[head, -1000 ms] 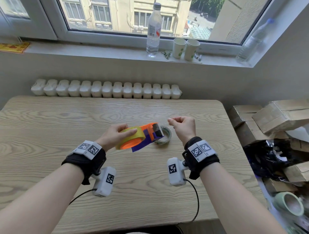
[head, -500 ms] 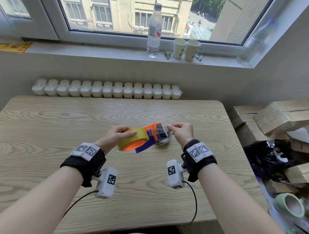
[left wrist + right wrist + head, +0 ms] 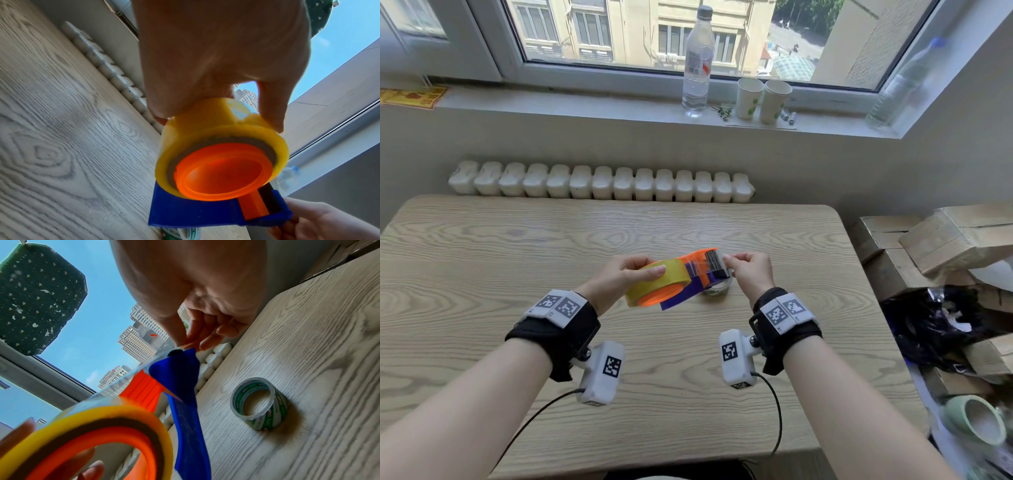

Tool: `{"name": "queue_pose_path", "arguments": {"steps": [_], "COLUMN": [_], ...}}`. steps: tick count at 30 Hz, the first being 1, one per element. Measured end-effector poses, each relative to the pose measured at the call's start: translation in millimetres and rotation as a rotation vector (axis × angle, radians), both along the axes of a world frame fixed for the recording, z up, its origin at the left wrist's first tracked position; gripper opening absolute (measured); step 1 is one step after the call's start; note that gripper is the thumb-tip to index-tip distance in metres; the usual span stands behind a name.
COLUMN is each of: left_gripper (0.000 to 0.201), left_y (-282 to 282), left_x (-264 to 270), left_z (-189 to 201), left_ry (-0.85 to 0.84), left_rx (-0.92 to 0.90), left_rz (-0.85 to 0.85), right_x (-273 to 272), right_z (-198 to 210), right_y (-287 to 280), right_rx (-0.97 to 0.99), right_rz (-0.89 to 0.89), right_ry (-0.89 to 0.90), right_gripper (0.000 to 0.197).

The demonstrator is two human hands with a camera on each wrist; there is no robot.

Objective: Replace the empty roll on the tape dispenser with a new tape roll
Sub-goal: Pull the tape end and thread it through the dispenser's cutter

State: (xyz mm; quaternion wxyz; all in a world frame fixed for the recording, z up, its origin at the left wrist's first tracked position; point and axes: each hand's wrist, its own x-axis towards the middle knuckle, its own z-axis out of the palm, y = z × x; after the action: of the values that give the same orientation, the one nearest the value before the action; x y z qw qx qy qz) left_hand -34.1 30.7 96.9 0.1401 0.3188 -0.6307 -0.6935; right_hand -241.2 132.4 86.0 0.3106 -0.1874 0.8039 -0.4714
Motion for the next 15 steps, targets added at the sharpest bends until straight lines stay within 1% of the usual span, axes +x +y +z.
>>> {"name": "queue_pose_path", "arguments": {"steps": [2,4,8,12,13,15], "left_gripper": [0.047,0.046,0.049,0.058,0.060,0.061], "left_y": [1.3,2.4,4.7,5.9,6.5,6.9], "left_x": [-0.6,-1.3,0.7,2.0,2.2,2.3], "left_z": [2.0,3.3,-1.8,-9.1,-9.8,-10.3], "left_ry": [0.014,0.026,0.039,0.038,0.039,0.040], "left_rx": [0.027,0.041,0.050,0.067,0.075,0.088], "left_rz": [-0.007,-0.021,-0.004,0.015,0.017,0.020], "right_x": [2.1,3.3,3.3,4.5,5.1,6.1], "right_z": [-0.8,-0.8,-2.8,-7.1,-8.5,-10.6], "right_y": [-0.6,-1.4,-1.4,1.7,3.1,5.7], "right_rx": [-0.018,-0.033,-0.012,0.010,0.002,-0.015], "right_rz": [-0.009,-0.009,0.030,0.035,0.034,0.016], "right_ry": [-0.014,-0.025,0.008,0.023,0.015,-0.011], "right_gripper": [0.026,0.027,0.016,0.013,0.013,0.023]}}
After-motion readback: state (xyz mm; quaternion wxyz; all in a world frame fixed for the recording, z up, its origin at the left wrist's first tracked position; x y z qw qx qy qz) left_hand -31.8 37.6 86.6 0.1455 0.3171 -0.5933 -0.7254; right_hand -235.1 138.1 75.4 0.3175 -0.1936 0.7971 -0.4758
